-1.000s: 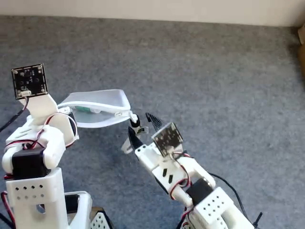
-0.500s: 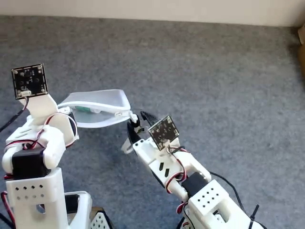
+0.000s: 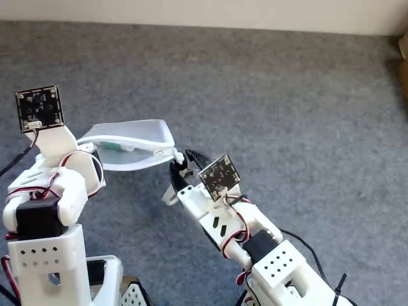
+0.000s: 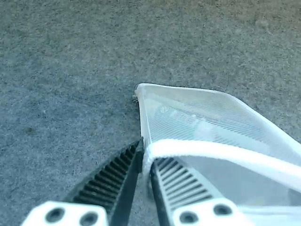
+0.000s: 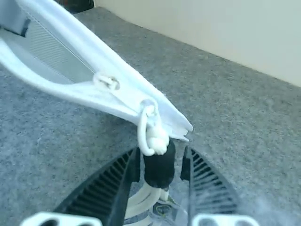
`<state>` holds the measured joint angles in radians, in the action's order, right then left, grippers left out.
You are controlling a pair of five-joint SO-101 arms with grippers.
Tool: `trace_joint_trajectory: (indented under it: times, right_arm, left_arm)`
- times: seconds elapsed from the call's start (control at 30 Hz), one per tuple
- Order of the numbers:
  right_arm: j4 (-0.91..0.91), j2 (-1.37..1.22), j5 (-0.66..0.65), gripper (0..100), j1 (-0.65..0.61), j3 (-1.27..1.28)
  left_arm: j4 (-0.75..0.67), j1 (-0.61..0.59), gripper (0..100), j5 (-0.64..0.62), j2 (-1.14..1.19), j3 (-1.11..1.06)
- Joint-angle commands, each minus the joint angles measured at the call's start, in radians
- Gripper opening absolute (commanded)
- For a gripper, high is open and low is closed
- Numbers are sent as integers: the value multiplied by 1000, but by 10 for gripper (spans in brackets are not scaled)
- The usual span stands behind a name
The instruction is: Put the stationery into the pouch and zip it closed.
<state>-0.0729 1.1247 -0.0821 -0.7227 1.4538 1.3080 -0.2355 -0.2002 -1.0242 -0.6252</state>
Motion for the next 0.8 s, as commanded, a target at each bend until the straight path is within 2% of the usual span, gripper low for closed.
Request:
trace_joint_trajectory:
  times: [0.0, 0.1, 0.4, 0.53, 0.77]
  right_arm:
    - [31, -5, -25, 95, 12, -77]
    - [33, 1, -124, 0, 7, -77]
    - [25, 4, -150, 5, 10, -77]
    - [8, 90, -150, 5, 8, -70]
    - [-371, 328, -150, 5, -5, -79]
  left_arm:
    - [-2, 16, 7, 9, -4, 28]
    - [-2, 16, 7, 9, -4, 28]
    - [-2, 16, 7, 9, -2, 28]
    - [-9, 16, 7, 37, -2, 28]
    - [-9, 18, 8, 58, -2, 30]
